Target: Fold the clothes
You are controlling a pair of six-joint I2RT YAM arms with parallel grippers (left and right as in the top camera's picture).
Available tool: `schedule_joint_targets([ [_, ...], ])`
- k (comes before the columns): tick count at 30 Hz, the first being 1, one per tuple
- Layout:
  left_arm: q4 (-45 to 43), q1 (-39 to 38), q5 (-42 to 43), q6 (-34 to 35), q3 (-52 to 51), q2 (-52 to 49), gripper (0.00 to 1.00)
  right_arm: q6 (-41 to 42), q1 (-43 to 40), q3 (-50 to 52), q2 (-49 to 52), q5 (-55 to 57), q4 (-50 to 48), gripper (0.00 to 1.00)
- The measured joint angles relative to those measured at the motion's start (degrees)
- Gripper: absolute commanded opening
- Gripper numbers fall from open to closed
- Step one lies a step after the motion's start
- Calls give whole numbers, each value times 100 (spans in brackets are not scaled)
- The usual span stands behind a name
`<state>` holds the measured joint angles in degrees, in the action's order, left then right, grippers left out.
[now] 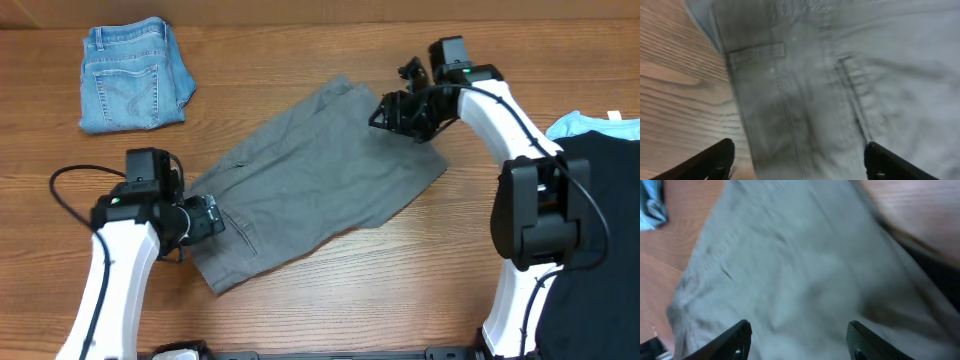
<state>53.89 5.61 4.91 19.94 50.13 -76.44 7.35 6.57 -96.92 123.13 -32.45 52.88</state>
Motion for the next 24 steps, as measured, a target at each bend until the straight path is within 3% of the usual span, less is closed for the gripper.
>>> schedule_joint_targets([
  [3,-223,0,-33,210,-118,-426,77,68,-278,-26,-9,280,516,79],
  [5,-367,0,-59,306,-136,-721,67,114,-474,-26,-9,564,671,82],
  [8,-570,0,-127,387,-136,-1106,57,74,-741,-22,-11,835,485,85],
  [12,-699,0,-221,461,-138,-1561,52,-260,-881,33,-13,970,-37,100],
  [20,-739,0,-240,459,-138,-1733,58,-986,-623,612,-20,813,-616,100],
  [24,-732,0,-264,444,-138,-1733,62,-1182,-372,798,-7,649,-568,81],
])
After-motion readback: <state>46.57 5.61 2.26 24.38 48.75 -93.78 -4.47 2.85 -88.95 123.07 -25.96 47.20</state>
